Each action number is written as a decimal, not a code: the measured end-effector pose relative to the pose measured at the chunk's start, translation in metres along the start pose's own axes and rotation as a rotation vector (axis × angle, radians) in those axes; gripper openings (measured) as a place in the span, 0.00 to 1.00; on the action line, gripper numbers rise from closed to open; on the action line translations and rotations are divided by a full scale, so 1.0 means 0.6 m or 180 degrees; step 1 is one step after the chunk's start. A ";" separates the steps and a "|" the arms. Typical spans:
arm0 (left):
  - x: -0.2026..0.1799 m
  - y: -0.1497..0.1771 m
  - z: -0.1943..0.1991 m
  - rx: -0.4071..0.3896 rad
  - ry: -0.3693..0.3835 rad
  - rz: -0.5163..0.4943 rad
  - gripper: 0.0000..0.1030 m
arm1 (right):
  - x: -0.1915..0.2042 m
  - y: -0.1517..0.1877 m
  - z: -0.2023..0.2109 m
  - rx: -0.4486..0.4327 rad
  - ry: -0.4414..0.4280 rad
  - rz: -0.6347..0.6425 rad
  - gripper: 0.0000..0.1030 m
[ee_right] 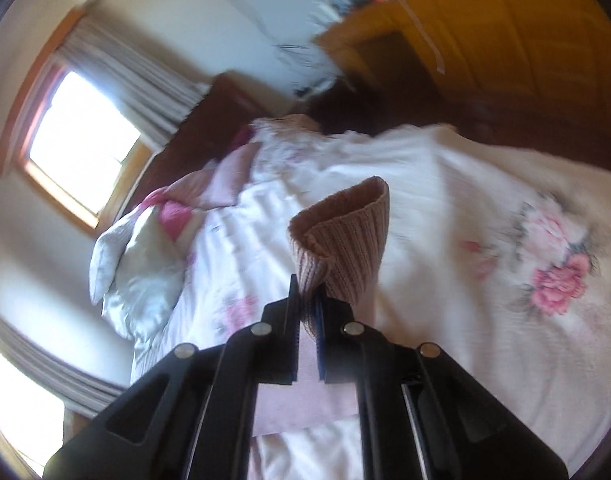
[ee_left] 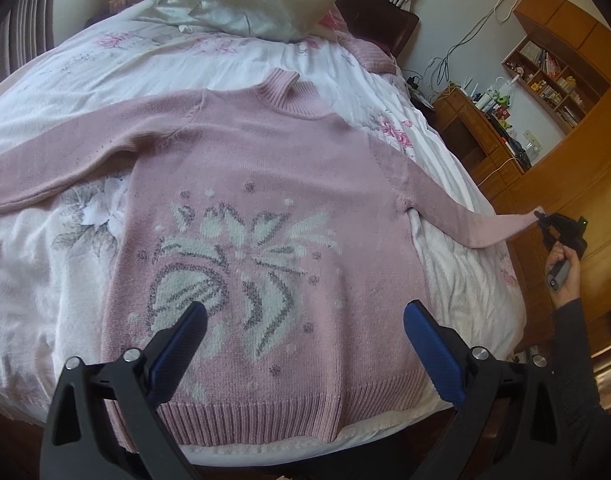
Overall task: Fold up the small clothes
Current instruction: 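Lift the cuff with the right tool and fold the sleeve across the sweater body, then lay the sleeve on the body and open the right tool while the left tool grasps the other cuff, then carry the other sleeve cuff with the left tool across the sweater body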
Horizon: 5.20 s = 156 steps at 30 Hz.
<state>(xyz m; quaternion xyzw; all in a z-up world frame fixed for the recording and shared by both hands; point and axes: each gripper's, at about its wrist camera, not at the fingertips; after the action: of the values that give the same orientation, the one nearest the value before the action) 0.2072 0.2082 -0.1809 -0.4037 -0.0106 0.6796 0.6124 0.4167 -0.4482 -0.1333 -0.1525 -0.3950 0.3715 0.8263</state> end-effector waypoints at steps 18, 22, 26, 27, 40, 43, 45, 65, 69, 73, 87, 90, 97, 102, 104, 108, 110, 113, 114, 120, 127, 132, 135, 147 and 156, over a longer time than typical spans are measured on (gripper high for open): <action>0.035 -0.113 -0.001 -0.0194 0.0333 -0.0109 0.96 | 0.412 0.303 -0.025 0.0102 -0.0095 0.1722 0.05; 0.049 -0.146 -0.030 -0.0131 0.0527 -0.0086 0.96 | 0.459 0.419 -0.093 0.0257 0.0056 0.2086 0.05; 0.070 -0.176 -0.071 -0.0096 0.0695 -0.0073 0.96 | 0.473 0.545 -0.158 0.0370 0.0316 0.2563 0.05; 0.077 -0.184 -0.083 -0.0088 0.0723 -0.0032 0.96 | 0.472 0.570 -0.172 0.0411 0.0367 0.2659 0.05; 0.134 -0.274 -0.337 0.0430 0.1499 0.0868 0.96 | 0.382 0.655 -0.083 0.0693 0.0083 0.2790 0.47; 0.122 -0.281 -0.402 0.0592 0.1574 0.1030 0.96 | 0.315 0.649 -0.019 0.0853 -0.0067 0.2397 0.49; 0.109 -0.282 -0.441 0.0714 0.1493 0.1018 0.96 | 0.269 0.653 0.019 0.0934 -0.0114 0.2166 0.50; -0.047 -0.391 -0.363 0.0849 0.0921 0.0106 0.05 | 0.129 0.716 0.152 0.1253 -0.0227 0.1539 0.52; -0.075 -0.463 -0.248 0.0560 0.0941 -0.0102 0.05 | 0.130 0.722 0.158 0.1282 -0.0253 0.1502 0.52; -0.063 -0.520 -0.169 0.0344 0.0818 -0.0130 0.05 | 0.132 0.732 0.162 0.1324 -0.0258 0.1512 0.52; 0.163 -0.491 -0.154 0.0385 0.0413 0.0426 0.05 | 0.154 0.739 0.152 0.1338 -0.0263 0.1562 0.52; 0.221 -0.477 -0.174 0.0425 0.0350 0.0615 0.05 | 0.155 0.741 0.148 0.1343 -0.0250 0.1562 0.52; 0.322 -0.445 -0.225 0.0515 0.0243 0.0930 0.05 | 0.166 0.748 0.130 0.1395 -0.0223 0.1595 0.52; 0.378 -0.433 -0.235 0.0459 -0.0307 0.1044 0.12 | 0.188 0.743 0.116 0.1381 -0.0256 0.1680 0.52; 0.366 -0.431 -0.203 0.0142 -0.0302 0.0943 0.26 | 0.205 0.727 0.106 0.1319 -0.0317 0.1734 0.52; 0.319 -0.408 -0.211 0.0183 0.0452 0.0676 0.37 | 0.256 0.682 0.054 0.1028 -0.0315 0.1934 0.52; 0.316 -0.394 -0.251 0.0396 0.0370 0.0610 0.38 | 0.290 0.661 0.014 0.0904 -0.0287 0.2057 0.52; 0.345 -0.369 -0.300 0.0556 0.0204 0.0709 0.37 | 0.339 0.613 -0.062 0.0775 -0.0248 0.2092 0.52; 0.356 -0.365 -0.304 0.0517 0.0255 0.0741 0.36 | 0.354 0.596 -0.092 0.0766 -0.0186 0.2090 0.52; 0.369 -0.357 -0.288 0.0409 0.0427 0.0734 0.37 | 0.389 0.529 -0.248 0.0688 0.0328 0.2080 0.51; 0.421 -0.307 -0.116 -0.0209 0.0774 0.1110 0.64 | 0.341 0.505 -0.249 0.0930 0.0298 0.1756 0.53; 0.516 -0.194 0.095 -0.0690 0.0535 0.1397 0.70 | 0.346 0.515 -0.149 0.0833 0.0058 0.1917 0.55; 0.593 -0.122 0.244 -0.1030 0.0137 0.1593 0.72 | 0.349 0.545 -0.105 0.0886 -0.0020 0.2066 0.55; 0.811 -0.005 0.402 -0.1238 -0.0272 0.2454 0.75 | 0.466 0.708 0.004 0.1158 -0.0374 0.2470 0.59; 0.796 -0.038 0.391 -0.1031 -0.0477 0.2323 0.13 | 0.552 0.746 0.040 0.1117 -0.0556 0.2785 0.59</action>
<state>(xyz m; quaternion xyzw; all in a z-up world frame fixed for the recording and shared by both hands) 0.1308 0.7281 -0.2672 -0.4215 -0.0182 0.8695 0.2570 0.3138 0.0976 -0.1834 -0.1309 -0.2929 0.7569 0.5693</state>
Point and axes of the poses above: each gripper's, at about its wrist camera, not at the fingertips, and z roughly against the way its jaws point, x to its left, y to its underside, and after that the axes turned 12 degrees about y, right-handed
